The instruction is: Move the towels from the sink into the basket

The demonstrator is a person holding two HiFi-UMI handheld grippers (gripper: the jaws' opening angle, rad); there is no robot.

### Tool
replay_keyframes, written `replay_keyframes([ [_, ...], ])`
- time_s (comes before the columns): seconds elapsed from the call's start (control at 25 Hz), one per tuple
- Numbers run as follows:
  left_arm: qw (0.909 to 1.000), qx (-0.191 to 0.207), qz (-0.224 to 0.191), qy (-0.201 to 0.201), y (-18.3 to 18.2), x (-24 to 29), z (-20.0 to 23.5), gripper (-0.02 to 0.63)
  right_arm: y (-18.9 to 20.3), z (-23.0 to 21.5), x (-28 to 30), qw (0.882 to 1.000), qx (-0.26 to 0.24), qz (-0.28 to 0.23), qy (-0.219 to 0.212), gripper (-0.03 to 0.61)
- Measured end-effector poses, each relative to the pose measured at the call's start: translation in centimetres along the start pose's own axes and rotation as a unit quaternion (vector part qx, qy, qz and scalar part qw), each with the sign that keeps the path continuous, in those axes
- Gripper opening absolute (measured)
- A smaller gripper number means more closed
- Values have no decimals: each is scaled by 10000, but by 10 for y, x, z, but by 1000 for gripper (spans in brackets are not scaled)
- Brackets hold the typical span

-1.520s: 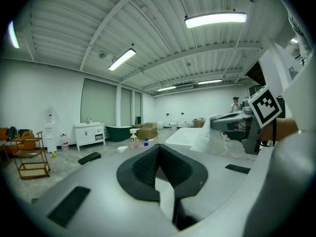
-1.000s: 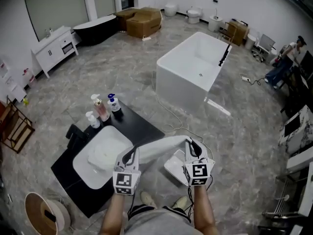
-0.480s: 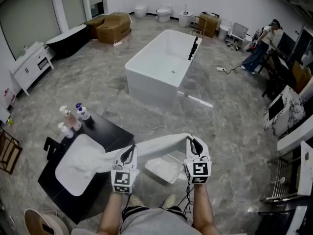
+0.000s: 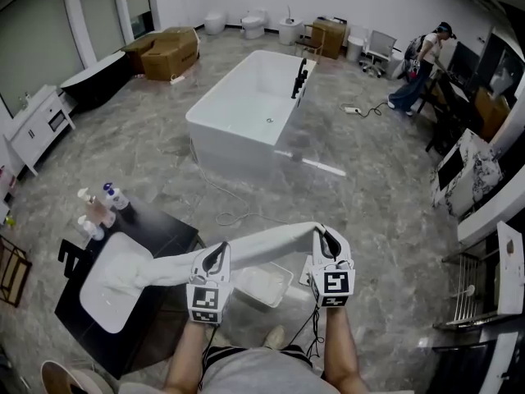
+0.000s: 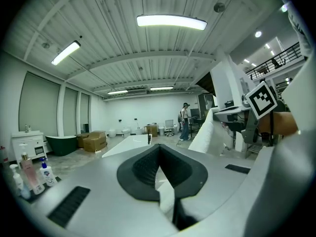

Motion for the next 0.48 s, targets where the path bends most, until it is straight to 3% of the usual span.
replay_keyframes([
  [0.32,9997,57,-52,230,-10,22,-52,9,4,-54,-31,9994,58,-147,295,15],
  [0.48,9996,82,-44,273,-11,25,-71,9,0,-60,-37,9992,147,-345,118,15],
])
Point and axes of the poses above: the fingertips, and each gripper's own axes: x forward along the fingers, z to its left, y out of its underside, the point moved 3 cm from there along -x, backward along the fingers, and after that the axes turned 4 degrees about -y, right-handed, at the moved point
